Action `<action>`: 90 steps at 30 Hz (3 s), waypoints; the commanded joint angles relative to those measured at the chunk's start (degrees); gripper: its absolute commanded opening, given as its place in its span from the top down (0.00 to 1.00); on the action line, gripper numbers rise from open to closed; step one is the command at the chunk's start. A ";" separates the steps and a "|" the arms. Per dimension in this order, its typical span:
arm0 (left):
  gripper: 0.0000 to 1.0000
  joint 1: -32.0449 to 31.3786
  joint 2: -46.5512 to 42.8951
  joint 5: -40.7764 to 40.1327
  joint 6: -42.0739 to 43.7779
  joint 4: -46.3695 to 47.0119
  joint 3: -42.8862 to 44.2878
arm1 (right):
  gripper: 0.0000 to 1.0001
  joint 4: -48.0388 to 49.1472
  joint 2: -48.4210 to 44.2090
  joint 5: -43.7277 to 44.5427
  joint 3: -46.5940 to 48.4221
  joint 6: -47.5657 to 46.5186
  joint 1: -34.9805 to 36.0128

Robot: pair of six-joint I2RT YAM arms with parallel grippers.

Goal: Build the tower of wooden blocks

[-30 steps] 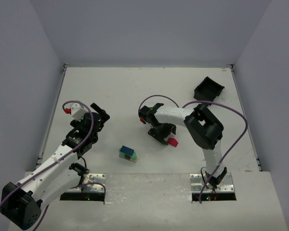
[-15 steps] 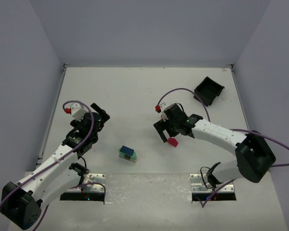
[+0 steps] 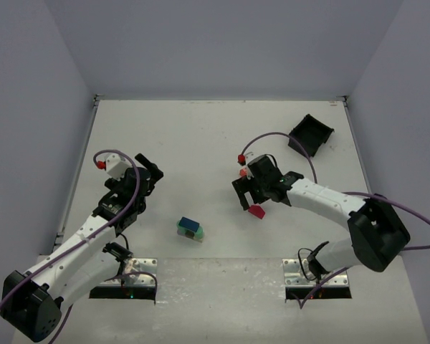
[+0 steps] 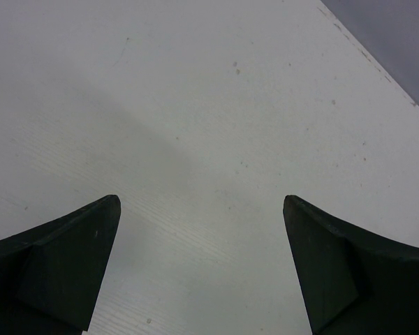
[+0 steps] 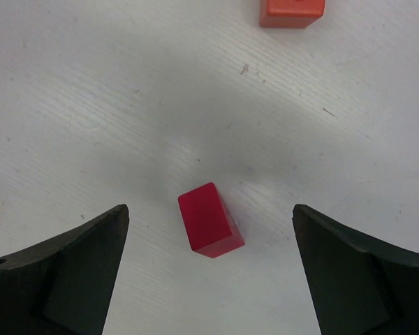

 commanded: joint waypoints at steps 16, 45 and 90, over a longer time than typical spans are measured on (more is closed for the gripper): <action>0.00 0.47 0.53 -1.41 0.32 0.32 1.92 | 0.26 4.60 27.98 2.84 23.49 -3.32 -8.36; 0.00 0.47 -0.01 0.24 1.31 2.21 1.29 | 0.81 -37.12 30.35 8.25 31.00 -9.39 -7.79; 0.00 0.47 0.30 0.05 1.27 2.11 1.39 | 0.36 -8.86 16.97 2.79 14.18 -2.65 -9.79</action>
